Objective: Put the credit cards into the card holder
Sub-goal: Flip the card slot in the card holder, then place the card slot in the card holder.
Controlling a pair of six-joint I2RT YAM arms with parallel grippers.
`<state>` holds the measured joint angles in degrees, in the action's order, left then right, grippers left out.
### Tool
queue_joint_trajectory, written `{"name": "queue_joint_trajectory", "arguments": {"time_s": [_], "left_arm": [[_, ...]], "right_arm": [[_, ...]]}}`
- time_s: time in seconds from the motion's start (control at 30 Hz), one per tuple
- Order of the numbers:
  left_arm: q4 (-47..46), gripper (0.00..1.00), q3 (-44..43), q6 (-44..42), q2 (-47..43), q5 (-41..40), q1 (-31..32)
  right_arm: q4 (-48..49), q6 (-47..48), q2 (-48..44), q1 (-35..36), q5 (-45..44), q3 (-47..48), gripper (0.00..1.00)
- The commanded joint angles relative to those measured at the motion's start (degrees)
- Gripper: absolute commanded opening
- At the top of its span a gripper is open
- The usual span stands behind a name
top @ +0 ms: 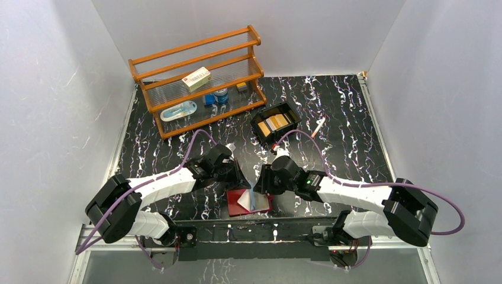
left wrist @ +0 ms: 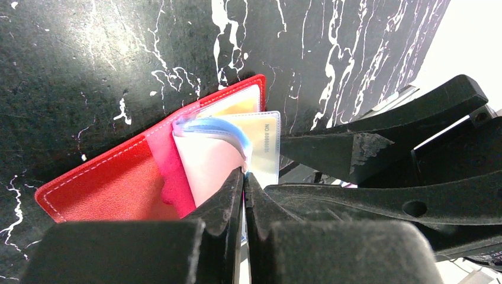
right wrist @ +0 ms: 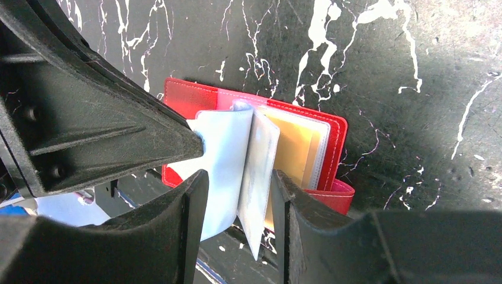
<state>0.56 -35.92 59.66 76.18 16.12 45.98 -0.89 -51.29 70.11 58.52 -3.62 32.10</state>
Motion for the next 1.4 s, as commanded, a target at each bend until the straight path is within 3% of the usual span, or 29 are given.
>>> {"name": "queue_joint_trajectory", "arguments": {"time_s": [0.0, 0.07, 0.17, 0.33, 0.5, 0.63, 0.83, 1.0, 1.2, 1.37], "left_arm": [[-0.1, 0.0, 0.6, -0.3, -0.5, 0.8, 0.2], [-0.3, 0.0, 0.6, -0.3, -0.2, 1.1, 0.1], [-0.3, 0.1, 0.6, -0.3, 0.0, 1.2, 0.1], [-0.3, 0.0, 0.7, -0.6, 0.0, 1.2, 0.1], [1.2, 0.0, 0.3, -1.4, -0.1, 0.6, 0.1], [10.1, 0.0, -4.1, -5.6, 0.1, -3.9, -0.3], [16.2, 0.0, -7.8, -10.7, 0.1, -4.3, -6.6], [26.2, 0.22, -10.3, -12.1, -0.1, -7.5, -8.9], [32.7, 0.32, -7.5, -9.1, -4.8, -13.8, -9.0], [23.2, 0.37, -10.8, -13.8, -4.0, -3.2, -9.0]], "right_arm": [[1.9, -0.6, -0.3, 0.3, -0.2, 0.1, 0.51], [1.7, -0.5, -0.1, 0.3, -0.1, 0.3, 0.51], [-0.9, -0.2, -0.8, 0.2, -1.9, 1.0, 0.51], [-6.0, 0.5, -2.2, 0.3, -6.2, 2.4, 0.51], [-8.0, 1.1, -3.7, 0.3, -8.2, 3.0, 0.51], [-8.0, 1.5, -3.4, 0.2, -8.6, 3.5, 0.52], [-7.8, 4.0, -1.5, 0.3, -9.5, 6.3, 0.52], [-9.2, 5.7, 0.3, 0.2, -11.0, 9.1, 0.52], [-8.9, 15.0, 2.6, -3.2, -10.4, 13.7, 0.59], [-11.7, 27.5, 7.6, -13.7, -8.0, 22.7, 0.6]]}}
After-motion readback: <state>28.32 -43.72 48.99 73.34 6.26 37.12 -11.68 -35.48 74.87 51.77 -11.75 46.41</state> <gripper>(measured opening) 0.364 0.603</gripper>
